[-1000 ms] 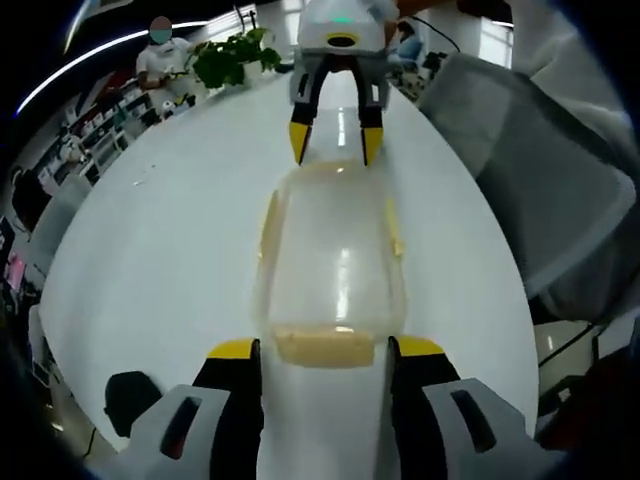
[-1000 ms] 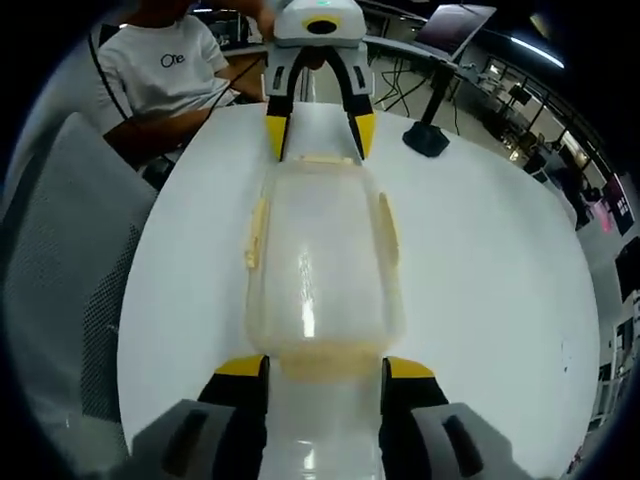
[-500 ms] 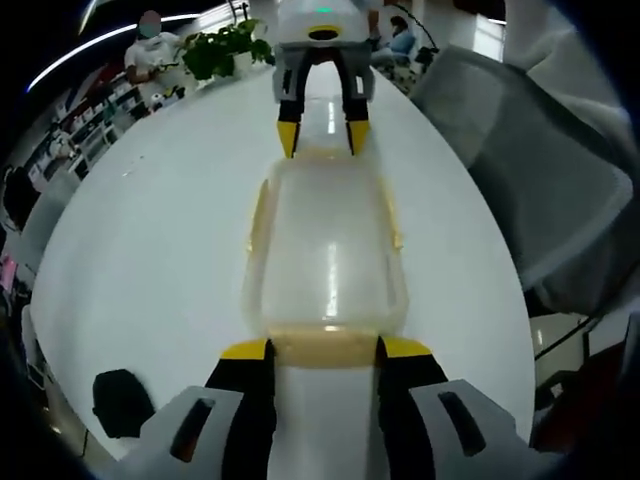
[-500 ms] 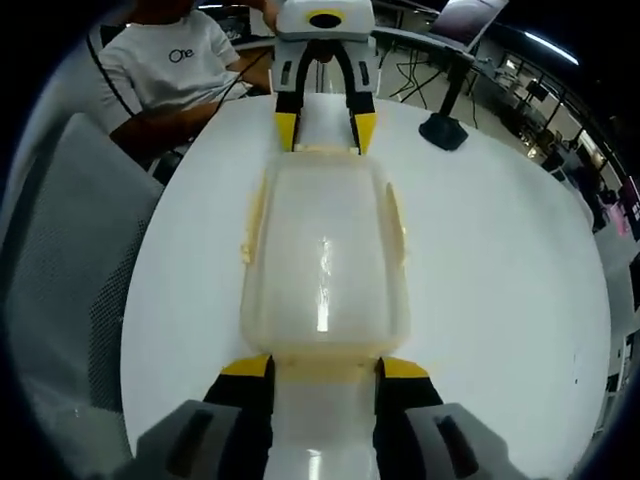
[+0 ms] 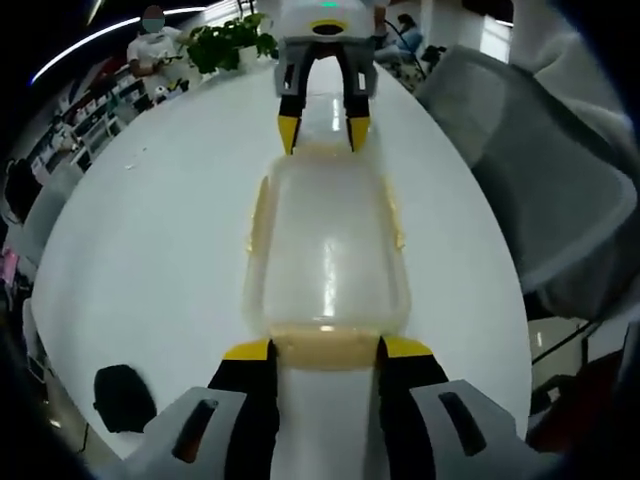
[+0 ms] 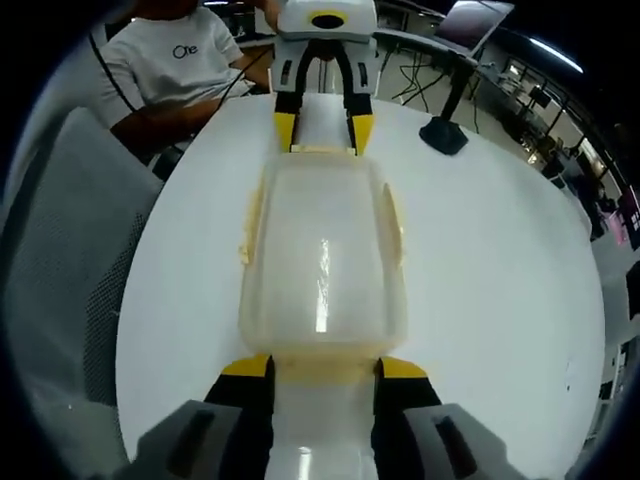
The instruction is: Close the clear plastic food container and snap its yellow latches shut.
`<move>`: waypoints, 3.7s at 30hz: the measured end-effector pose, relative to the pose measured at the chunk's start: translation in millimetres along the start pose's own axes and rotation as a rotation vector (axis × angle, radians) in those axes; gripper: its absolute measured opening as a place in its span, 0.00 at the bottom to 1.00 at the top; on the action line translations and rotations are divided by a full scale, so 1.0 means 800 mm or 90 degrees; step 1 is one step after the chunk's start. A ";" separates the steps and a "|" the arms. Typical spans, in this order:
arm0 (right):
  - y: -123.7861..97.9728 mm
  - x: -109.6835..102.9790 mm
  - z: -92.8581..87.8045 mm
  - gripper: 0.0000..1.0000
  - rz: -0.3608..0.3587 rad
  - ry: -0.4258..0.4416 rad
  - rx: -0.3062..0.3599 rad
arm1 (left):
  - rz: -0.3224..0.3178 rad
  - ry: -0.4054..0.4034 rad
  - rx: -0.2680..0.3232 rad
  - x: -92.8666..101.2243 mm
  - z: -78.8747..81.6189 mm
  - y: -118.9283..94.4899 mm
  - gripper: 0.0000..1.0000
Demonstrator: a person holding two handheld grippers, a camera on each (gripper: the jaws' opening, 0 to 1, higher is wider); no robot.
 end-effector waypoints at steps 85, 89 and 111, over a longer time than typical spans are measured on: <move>-0.176 -0.037 -0.206 0.36 -0.022 0.008 0.054 | 0.019 0.015 -0.052 0.033 0.278 -0.010 0.36; -0.176 -0.038 -0.219 0.36 -0.025 0.004 0.052 | 0.015 0.013 -0.054 0.032 0.287 0.002 0.36; -0.158 -0.036 -0.264 0.36 -0.024 0.005 0.032 | 0.001 0.016 -0.063 0.027 0.312 0.050 0.36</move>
Point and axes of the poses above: the point that each gripper's makers call its tool centre point, and the gripper's own axes: y roughly forward along the fingers, x roughly to its right, z roughly out of its top, the point moved 8 cm from there along -y, roughly backward along the fingers, and after that the axes turned 8 degrees about -x, right-handed, at the moved point
